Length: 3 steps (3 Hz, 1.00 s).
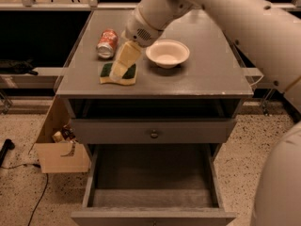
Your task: Place sponge into middle drawer
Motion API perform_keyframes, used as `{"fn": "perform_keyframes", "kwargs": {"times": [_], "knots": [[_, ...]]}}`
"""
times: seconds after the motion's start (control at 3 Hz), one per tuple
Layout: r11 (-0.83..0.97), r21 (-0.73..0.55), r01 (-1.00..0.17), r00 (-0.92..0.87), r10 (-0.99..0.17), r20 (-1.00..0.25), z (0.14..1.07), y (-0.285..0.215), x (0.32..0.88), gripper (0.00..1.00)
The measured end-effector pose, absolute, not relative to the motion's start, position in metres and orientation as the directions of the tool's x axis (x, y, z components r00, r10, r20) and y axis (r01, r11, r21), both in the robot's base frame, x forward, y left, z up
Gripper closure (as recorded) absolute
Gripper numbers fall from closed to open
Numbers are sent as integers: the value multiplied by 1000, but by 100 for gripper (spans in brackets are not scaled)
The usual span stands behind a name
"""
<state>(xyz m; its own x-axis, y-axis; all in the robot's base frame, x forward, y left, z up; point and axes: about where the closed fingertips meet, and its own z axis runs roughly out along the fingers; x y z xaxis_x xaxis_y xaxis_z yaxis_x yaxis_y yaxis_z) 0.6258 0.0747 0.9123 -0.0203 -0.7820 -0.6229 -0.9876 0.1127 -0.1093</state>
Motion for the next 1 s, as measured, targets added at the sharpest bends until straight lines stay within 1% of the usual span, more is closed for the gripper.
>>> {"fn": "perform_keyframes", "kwargs": {"times": [0.33, 0.67, 1.0], "knots": [[71, -101, -992, 2, -807, -591, 888, 110, 632, 0], [55, -116, -992, 19, -830, -557, 874, 124, 640, 0], [87, -140, -986, -3, -860, -511, 864, 107, 659, 0]]}}
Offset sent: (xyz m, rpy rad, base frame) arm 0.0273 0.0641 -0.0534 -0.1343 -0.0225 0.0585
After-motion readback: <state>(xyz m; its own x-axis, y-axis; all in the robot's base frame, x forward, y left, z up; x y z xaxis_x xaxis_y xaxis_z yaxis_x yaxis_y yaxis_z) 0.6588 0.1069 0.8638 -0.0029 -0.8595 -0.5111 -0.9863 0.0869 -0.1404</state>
